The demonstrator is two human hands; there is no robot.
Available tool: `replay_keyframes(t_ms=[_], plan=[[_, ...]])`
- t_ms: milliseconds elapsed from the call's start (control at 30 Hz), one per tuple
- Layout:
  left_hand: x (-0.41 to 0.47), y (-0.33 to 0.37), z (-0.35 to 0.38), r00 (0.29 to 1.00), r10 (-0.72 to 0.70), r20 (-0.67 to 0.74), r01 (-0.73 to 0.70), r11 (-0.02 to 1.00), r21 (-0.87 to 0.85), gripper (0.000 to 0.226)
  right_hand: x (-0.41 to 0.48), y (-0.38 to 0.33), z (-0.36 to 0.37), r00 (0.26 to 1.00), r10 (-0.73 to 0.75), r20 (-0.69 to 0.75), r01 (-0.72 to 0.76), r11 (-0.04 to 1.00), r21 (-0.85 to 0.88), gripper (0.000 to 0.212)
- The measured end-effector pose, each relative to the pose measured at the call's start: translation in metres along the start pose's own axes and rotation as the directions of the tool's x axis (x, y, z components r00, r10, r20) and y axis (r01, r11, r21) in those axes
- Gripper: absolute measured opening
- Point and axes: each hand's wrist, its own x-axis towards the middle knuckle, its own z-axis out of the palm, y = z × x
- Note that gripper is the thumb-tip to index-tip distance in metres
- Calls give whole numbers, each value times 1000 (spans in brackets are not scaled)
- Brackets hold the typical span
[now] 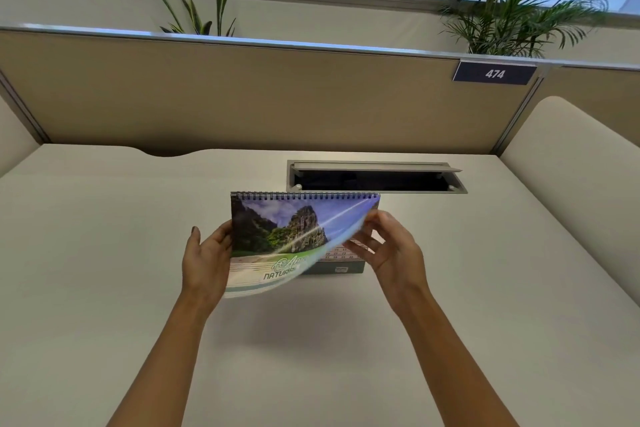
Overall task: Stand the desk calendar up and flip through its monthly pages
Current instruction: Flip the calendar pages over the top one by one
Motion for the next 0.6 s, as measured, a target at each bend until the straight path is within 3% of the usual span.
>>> replay_keyframes(t_ms=[100, 233, 300, 367, 433, 500, 600], plan=[[-2, -2, 1, 998, 59, -21, -57, 994, 93, 50, 0, 1, 3, 994, 8, -106, -11, 1000, -27, 28], [-3, 1, 4, 997, 77, -26, -78, 996, -41, 56, 6, -10, 13, 998, -61, 16, 57, 980, 191, 29], [-3, 0, 7, 998, 54, -12, -55, 998, -25, 56, 11, -15, 19, 986, -154, 57, 147, 982, 115, 23], [-2, -2, 8, 998, 60, -12, -60, 998, 14, 57, 16, -16, 22, 949, -312, 39, 314, 932, -179, 22], [-4, -2, 11, 997, 69, -19, -69, 997, 20, 56, 21, -17, 24, 837, -537, 108, 497, 660, -563, 24], [-4, -3, 12, 996, 82, -23, -81, 996, 28, 55, 27, -16, 24, 722, -637, 269, 589, 362, -722, 28], [-4, -5, 12, 995, 99, -19, -98, 994, 57, 55, 36, -12, 25, 729, -564, 388, 572, 190, -798, 35]])
